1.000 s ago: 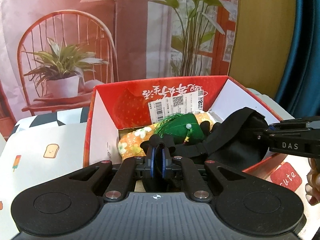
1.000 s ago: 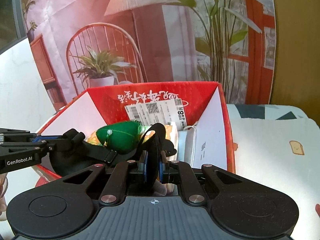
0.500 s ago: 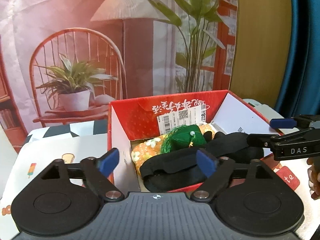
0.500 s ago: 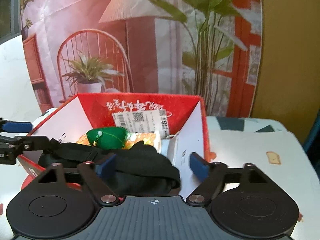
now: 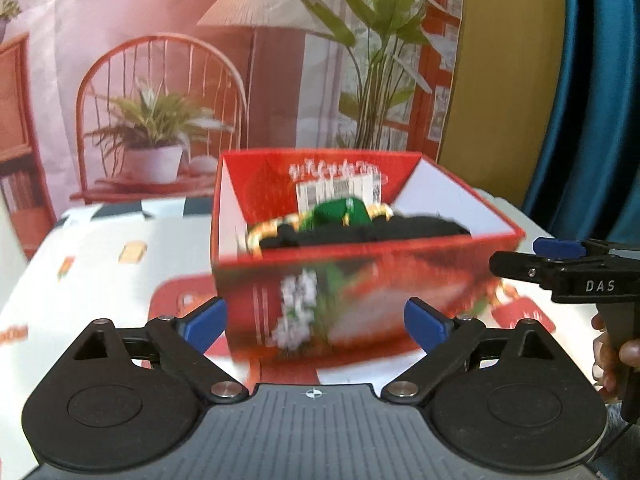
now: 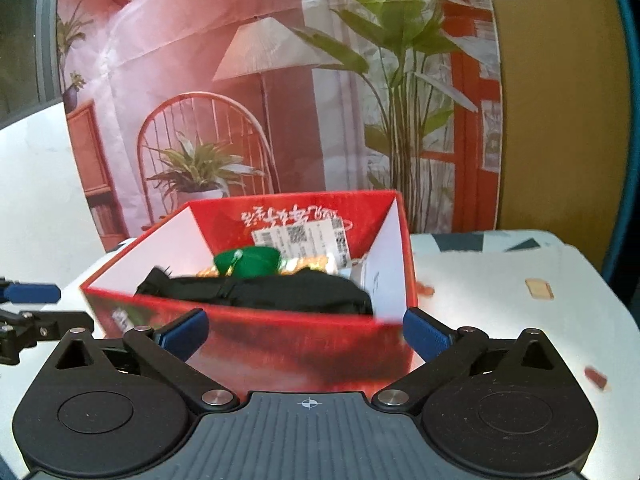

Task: Organize soft objects
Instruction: 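Move both tools down to the clear bag of green cables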

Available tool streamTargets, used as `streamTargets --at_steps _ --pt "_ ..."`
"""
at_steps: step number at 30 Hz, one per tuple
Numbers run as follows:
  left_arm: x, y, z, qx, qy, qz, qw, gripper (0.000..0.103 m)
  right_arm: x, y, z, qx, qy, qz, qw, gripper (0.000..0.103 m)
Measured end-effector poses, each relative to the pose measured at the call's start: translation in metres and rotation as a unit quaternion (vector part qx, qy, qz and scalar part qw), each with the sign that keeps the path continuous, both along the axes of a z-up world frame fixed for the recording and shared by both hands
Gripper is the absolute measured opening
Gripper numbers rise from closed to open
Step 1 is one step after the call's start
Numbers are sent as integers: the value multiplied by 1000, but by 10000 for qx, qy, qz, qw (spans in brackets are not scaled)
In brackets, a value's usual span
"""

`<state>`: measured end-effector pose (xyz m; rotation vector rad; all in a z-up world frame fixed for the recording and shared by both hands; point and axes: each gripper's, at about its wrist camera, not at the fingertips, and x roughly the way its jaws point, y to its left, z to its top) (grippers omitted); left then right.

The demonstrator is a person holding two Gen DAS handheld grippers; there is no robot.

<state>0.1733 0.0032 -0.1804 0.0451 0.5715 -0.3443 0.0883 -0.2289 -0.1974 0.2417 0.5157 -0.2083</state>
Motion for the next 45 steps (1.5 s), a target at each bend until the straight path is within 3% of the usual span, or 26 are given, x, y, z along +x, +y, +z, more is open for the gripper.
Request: streamTargets --at_steps 5,11,16,31,41,45 --pt "-28 5 -24 -44 258 56 9996 96 -31 10 -15 34 118 112 9999 103" --pt "-44 10 -47 -63 543 163 9984 96 -64 26 -33 -289 329 251 9987 103" --pt "-54 17 -50 -262 467 315 9981 96 -81 34 -44 -261 339 317 9986 103" --pt "-54 19 -61 -436 468 479 9968 93 -62 52 -63 -656 642 658 9936 102" --pt "-54 17 -62 -371 363 416 9978 92 -35 74 -73 -1021 957 1266 9820 101" --pt "-54 18 -62 -372 343 403 9979 92 -25 72 -74 -905 983 1287 9826 100"
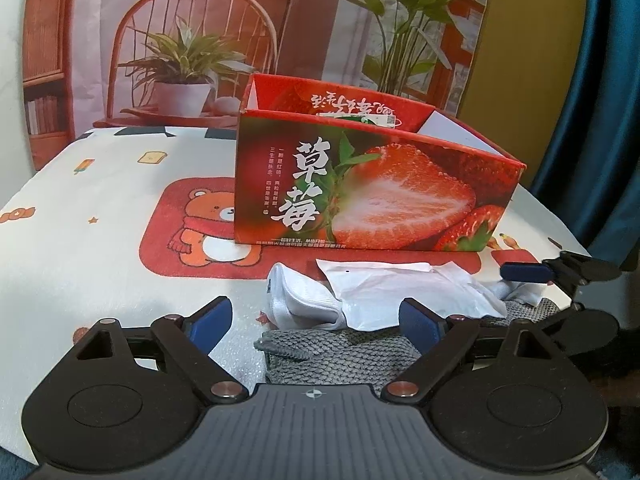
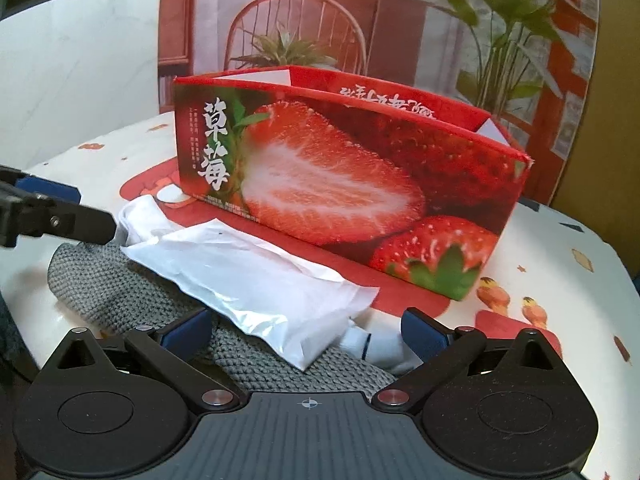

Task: Organize soft objects
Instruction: 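Move both tools down to the clear bag of green cables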

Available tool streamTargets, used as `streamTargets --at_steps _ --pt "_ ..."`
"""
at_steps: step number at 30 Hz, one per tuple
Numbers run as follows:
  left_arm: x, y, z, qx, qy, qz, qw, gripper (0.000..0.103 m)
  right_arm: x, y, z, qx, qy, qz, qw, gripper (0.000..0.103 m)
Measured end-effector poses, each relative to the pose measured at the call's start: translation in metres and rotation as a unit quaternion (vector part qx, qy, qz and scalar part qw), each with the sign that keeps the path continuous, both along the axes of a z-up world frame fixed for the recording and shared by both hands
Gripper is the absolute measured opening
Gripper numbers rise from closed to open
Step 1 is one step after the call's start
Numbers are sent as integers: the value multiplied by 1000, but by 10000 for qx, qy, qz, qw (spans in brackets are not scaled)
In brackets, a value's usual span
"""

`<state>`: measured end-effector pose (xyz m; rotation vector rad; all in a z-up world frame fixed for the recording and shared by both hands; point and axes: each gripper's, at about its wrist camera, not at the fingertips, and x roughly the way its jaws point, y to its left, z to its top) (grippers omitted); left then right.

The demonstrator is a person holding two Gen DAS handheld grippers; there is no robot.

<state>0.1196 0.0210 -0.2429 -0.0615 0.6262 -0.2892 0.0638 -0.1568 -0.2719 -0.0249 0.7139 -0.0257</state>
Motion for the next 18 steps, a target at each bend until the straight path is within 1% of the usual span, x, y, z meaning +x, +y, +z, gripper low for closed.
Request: streamTargets --at_steps 1,2,3,4,5,7,9,10,14,16,18 --pt "0 0 0 -10 5 4 10000 92 3 -2 1 99 9 -13 10000 97" --pt "0 1 0 -35 17 3 10000 91 5 -5 1 174 22 -40 9998 91" --pt "1 2 0 -59 32 -5 10000 90 7 -7 1 248 32 -73 9997 86" --pt "2 3 0 -79 47 -12 10000 89 9 -9 2 334 30 -90 9994 79" --pt "3 3 0 -91 63 -17 9999 87 11 -12 3 423 23 -107 9990 77" --pt "6 4 1 -111 77 -26 9999 85 15 -18 5 582 -45 -125 9982 76" --pt "10 6 3 -163 69 -61 9998 81 19 -22 7 657 -115 -165 9976 72" --pt "12 7 4 -202 64 -93 9997 80 21 -25 9 690 -150 -189 9973 67" --pt "15 8 8 -188 -45 -20 9998 79 28 -32 15 886 -262 -200 9955 67" --pt "16 7 5 -174 -8 9 9998 79 26 -28 17 786 -273 -78 9965 68" --pt "15 7 2 -156 26 52 9999 79 23 -21 15 669 -232 -1 9975 74"
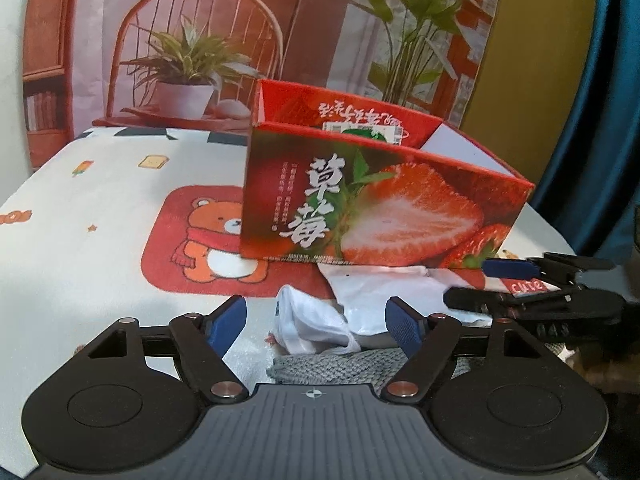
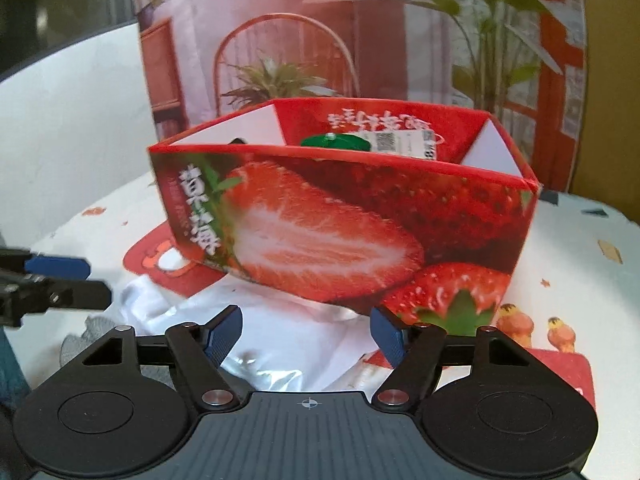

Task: Organize soft objects
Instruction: 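Move both tools down to the clear bag of green cables, then close both tools on the clear cable bag beside the box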

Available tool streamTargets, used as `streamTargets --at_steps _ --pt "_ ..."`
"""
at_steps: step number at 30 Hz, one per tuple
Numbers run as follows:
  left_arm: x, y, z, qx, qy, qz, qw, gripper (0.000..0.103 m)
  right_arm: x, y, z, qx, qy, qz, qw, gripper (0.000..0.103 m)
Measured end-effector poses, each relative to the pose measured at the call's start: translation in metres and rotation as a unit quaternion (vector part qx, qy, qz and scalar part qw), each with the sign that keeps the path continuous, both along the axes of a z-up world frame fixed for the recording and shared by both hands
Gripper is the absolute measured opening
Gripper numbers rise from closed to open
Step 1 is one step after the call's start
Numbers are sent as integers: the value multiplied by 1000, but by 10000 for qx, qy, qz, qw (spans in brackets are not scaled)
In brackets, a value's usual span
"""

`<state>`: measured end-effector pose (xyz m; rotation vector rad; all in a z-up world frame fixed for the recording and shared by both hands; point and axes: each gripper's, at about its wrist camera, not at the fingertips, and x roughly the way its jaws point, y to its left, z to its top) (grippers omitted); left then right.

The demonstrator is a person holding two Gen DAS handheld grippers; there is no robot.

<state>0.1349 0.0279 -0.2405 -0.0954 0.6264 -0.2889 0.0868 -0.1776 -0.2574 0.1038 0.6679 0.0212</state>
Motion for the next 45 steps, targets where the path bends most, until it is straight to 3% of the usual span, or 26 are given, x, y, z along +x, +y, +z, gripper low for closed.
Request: streamTargets --at_steps 2,4,8,13,22,24,26,29,33,45 --pt "-1 0 -3 34 9 36 10000 79 -5 7 -4 -53 17 17 10000 84" --pt "-3 -2 -6 118 -27 10 9999 79 -9 13 -9 -121 54 42 9999 86" --pt "-5 -7 -10 286 -45 -74 9996 79 -9 17 -19 -327 195 -43 9993 86" --pt "-6 -5 -11 300 -56 -71 9995 79 -7 8 -24 -160 248 -307 9991 86" --pt "-5 -4 -5 243 -116 -74 9996 79 0 1 -9 -13 -109 -360 9993 84" --pt "-1 -5 3 270 -179 -251 9992 77 2 -2 -7 59 -158 -344 9993 82" --pt "5 -11 13 587 -304 -670 9956 61 3 -4 -4 170 -209 -312 9992 76" --pt "12 -19 22 1050 -542 -1066 9873 60 5 -6 0 270 -284 -295 9988 73" --pt "31 -22 21 1014 -521 -1304 9849 60 9 -7 3 363 -320 -237 9985 68" --pt "74 -44 -8 1026 -252 -1635 9809 60 18 -10 8 388 -437 -233 9980 67"
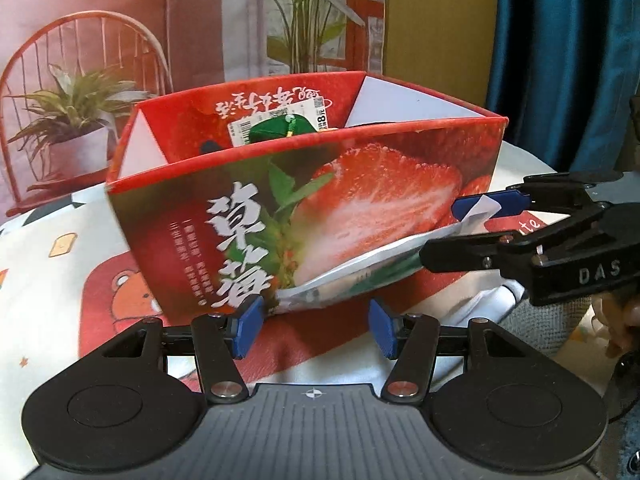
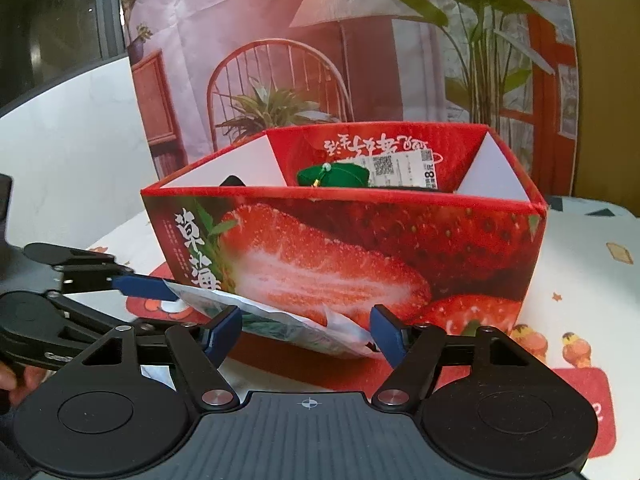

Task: Organize soft objects
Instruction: 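Close both tools on the clear cable bag beside the box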

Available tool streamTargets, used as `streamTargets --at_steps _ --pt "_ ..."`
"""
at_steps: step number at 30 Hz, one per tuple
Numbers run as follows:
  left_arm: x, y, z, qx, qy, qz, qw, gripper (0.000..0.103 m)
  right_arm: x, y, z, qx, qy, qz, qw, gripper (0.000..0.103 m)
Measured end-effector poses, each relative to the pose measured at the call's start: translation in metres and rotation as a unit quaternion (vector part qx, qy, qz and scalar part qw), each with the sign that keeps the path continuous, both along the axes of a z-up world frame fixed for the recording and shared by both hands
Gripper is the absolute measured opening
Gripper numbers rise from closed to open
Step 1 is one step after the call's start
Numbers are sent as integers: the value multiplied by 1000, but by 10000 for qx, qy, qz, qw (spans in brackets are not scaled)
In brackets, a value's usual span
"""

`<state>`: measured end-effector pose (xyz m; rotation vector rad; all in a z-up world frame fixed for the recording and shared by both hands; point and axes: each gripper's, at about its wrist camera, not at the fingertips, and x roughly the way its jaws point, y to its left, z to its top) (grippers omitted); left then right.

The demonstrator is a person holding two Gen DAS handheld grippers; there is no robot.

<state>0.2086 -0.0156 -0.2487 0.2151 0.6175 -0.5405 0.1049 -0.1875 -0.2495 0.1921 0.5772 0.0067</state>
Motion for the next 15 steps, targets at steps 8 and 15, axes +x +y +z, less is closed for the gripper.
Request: streamTargets --at_steps 8,15 --pt "9 -7 -12 -101 -73 -16 9999 56 5 -1 -6 -71 -104 181 9998 67" --pt "14 3 -14 -557 170 184 9981 47 7 -4 -9 -74 -179 350 9992 67"
